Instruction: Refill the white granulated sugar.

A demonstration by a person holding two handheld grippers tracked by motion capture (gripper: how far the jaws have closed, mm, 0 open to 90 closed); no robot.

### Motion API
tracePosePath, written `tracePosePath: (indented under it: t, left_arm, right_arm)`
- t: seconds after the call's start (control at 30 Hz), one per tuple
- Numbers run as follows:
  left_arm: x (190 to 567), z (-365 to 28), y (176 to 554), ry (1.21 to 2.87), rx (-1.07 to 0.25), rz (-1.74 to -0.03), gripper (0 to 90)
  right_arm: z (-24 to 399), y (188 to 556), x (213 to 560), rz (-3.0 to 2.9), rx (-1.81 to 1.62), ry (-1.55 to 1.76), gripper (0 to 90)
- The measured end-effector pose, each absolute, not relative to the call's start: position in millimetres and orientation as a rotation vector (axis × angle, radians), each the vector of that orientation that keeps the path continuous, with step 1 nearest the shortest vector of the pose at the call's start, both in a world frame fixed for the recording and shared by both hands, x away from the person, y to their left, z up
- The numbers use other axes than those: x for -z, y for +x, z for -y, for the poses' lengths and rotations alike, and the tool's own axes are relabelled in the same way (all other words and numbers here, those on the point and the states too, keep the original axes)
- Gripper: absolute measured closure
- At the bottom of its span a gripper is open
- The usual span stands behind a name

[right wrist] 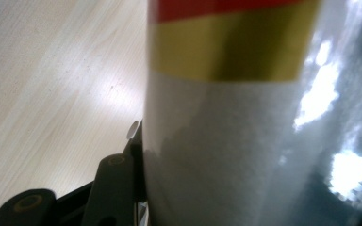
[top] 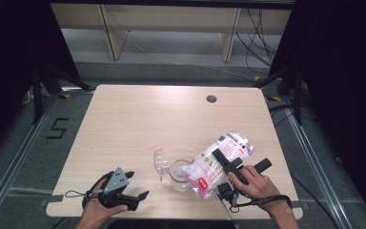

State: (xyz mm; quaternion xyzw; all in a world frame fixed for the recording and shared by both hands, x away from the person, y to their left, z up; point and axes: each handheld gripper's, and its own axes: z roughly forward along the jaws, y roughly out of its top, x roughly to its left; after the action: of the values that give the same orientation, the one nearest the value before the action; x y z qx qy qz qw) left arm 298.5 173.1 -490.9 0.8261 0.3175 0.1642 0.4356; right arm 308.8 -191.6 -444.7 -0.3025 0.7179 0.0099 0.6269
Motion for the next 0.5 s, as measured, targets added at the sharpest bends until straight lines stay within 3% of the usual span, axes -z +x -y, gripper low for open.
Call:
tracePosePath:
  t: [0.5]
  left_arm:
    - [490.3, -174.1, 299.2, 2.065, -0.405, -0.768, 15.3]
  right_arm:
    - [193.8, 308.2, 444.8, -1.657, -0.019, -0.667, 55.1]
